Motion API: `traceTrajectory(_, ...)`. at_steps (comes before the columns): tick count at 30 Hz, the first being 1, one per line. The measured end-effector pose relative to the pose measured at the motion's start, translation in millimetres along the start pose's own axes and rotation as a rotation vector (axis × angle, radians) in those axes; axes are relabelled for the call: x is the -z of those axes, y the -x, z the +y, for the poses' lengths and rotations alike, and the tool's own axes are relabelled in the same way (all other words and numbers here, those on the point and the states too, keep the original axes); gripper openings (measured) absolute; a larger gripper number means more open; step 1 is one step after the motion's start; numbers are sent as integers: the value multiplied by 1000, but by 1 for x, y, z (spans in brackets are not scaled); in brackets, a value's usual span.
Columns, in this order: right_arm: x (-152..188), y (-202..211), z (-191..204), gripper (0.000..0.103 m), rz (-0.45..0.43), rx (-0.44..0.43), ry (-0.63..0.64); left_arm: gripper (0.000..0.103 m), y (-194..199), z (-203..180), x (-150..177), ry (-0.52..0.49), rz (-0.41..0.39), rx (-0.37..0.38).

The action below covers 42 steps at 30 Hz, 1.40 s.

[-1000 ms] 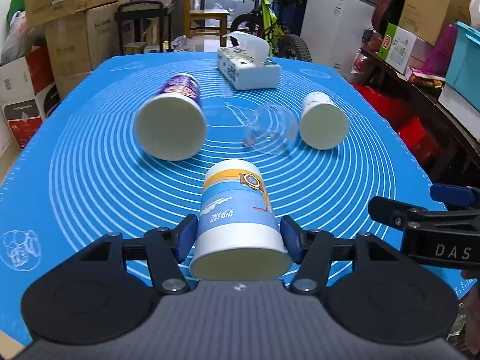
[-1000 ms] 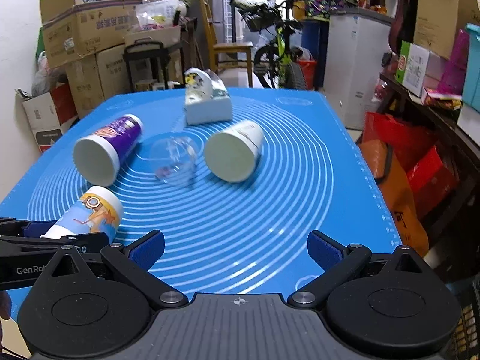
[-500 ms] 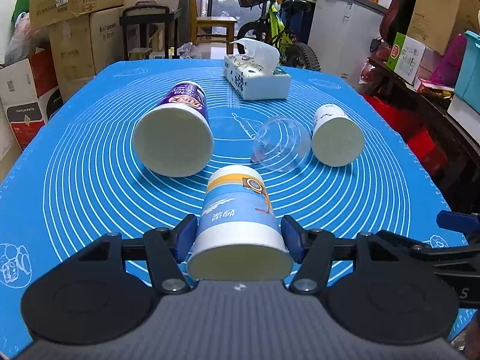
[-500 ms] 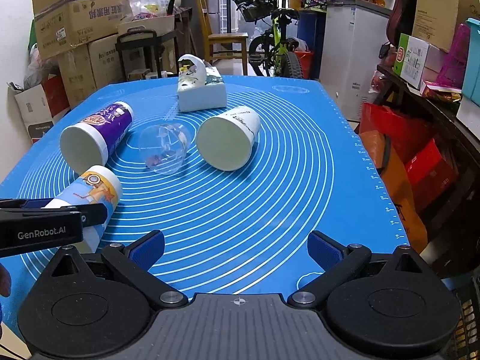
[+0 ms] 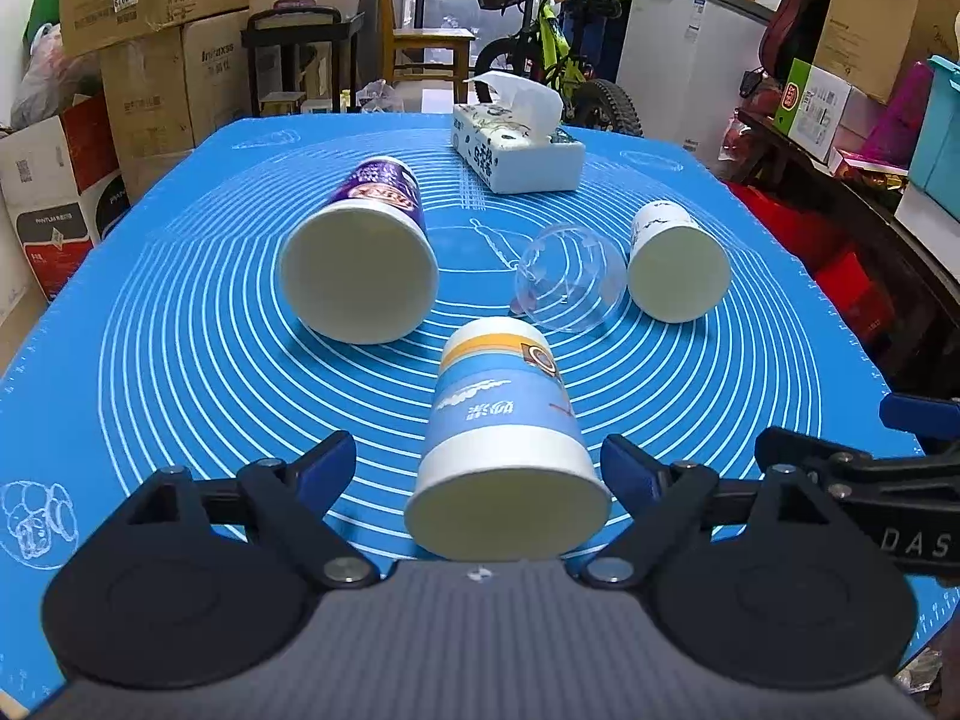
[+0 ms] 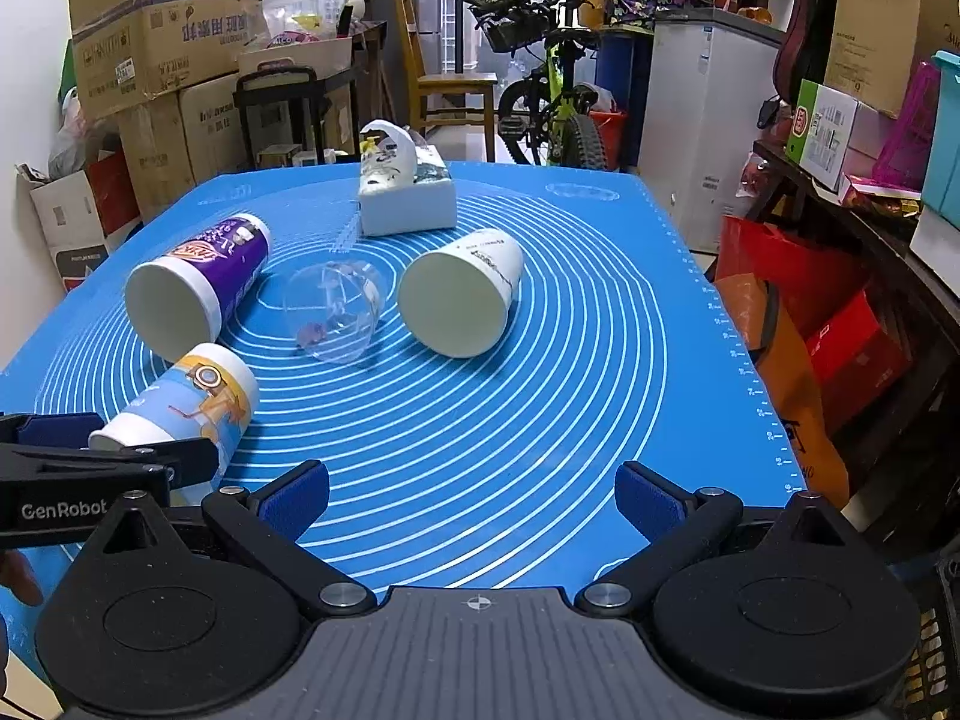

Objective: Flip cup upside down

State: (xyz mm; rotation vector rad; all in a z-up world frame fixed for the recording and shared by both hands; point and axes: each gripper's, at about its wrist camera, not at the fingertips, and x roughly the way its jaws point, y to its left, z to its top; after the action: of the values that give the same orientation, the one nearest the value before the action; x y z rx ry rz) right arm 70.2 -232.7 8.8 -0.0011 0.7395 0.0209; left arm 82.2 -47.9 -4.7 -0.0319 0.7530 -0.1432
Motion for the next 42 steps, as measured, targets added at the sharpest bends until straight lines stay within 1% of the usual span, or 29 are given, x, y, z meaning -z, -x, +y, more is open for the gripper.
traceTrajectory(6,-4,4,1,101,-2,-15,0,88,10,4,-1,-4,-7,19)
traceTrajectory(10,-16,8,4,101,14,-81,-19,88,28,11,-2,-7,-35,7)
traceTrajectory(12,-24,6,12,101,39,-110,1,90,38,18,-4,-4,-53,-5)
traceTrajectory(14,-32,6,19,101,54,-147,10,93,46,27,-5,-2,-75,-31)
traceTrajectory(18,-46,1,36,100,94,-229,10,93,52,45,-6,24,-100,-94)
traceTrajectory(21,-54,-5,46,100,116,-260,5,94,50,60,-7,64,-103,-134)
traceTrajectory(23,-58,-14,51,100,149,-283,-14,94,47,69,-6,89,-103,-158)
traceTrajectory(28,-71,-49,60,92,291,-335,-73,94,33,79,-1,97,-80,-206)
traceTrajectory(32,-74,-78,68,85,376,-310,-73,94,23,87,2,117,-50,-225)
traceTrajectory(33,-75,-85,69,82,402,-311,-75,94,22,88,4,119,-44,-227)
traceTrajectory(35,-75,-102,70,70,462,-302,-73,94,21,89,5,122,-40,-229)
traceTrajectory(36,-75,-108,70,62,485,-317,-77,94,22,89,6,121,-40,-228)
traceTrajectory(38,-74,-108,70,62,487,-320,-71,94,22,87,7,112,-40,-225)
traceTrajectory(39,-73,-104,71,61,463,-306,-45,94,22,86,8,107,-40,-223)
traceTrajectory(40,-72,-98,73,61,419,-297,-10,94,22,86,8,103,-39,-220)
traceTrajectory(42,-71,-90,74,61,361,-293,23,94,22,85,9,102,-39,-216)
